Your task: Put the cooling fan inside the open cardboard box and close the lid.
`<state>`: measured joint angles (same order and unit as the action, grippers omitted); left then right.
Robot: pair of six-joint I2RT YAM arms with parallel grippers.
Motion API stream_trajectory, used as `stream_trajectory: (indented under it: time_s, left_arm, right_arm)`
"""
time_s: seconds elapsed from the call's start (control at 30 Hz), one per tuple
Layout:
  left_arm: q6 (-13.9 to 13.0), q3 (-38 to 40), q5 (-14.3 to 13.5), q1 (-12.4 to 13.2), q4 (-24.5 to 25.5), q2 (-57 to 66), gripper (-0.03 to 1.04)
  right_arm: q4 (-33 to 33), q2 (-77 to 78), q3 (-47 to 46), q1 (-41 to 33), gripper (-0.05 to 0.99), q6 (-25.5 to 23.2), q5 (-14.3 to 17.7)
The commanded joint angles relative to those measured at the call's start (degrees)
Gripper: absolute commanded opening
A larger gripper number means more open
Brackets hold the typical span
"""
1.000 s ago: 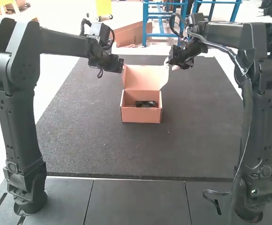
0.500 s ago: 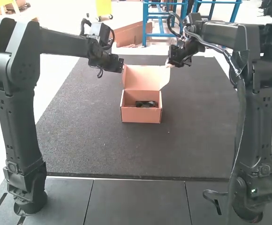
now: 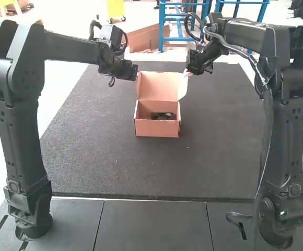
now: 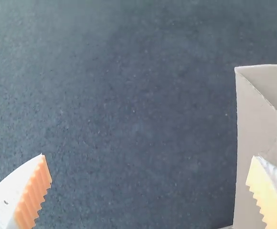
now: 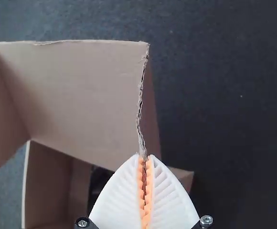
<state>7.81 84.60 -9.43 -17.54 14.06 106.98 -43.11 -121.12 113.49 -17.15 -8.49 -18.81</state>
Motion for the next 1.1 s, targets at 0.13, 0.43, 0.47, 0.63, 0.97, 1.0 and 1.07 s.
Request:
stream_trajectory:
  time_s: [0.13,0.43,0.47,0.63,0.97,1.0,1.07]
  left_arm:
    - [-0.1,3.8,-0.2,-0.3,1.7,0.3,0.97]
    - [0.3,4.2,-0.2,-0.3,6.1,-0.5,0.97]
    - [0.4,4.2,-0.2,-0.3,6.6,-0.5,0.97]
    - [0.6,4.0,-0.2,-0.3,7.9,-1.2,0.97]
    - [0.7,3.2,4.2,-2.7,10.3,-3.7,0.97]
    - [0.7,3.0,4.5,-3.0,10.5,-3.9,0.97]
    - [0.7,2.7,5.3,-3.6,11.0,-4.3,0.97]
  right_arm:
    - [-4.8,0.2,0.9,-1.7,-0.02,1.5,-0.7]
    - [-10.9,0.2,0.9,-4.3,-0.02,2.8,-3.4]
    - [-10.9,0.3,0.9,-4.6,-0.02,2.6,-3.5]
    - [-11.7,0.9,0.8,-5.6,-0.02,2.4,-3.7]
    - [-12.4,2.0,-0.6,-5.8,-0.02,2.3,-3.8]
    - [-12.4,2.2,-0.8,-5.8,-0.02,2.3,-3.8]
    - [-12.4,2.6,-1.4,-5.8,-0.02,2.3,-3.8]
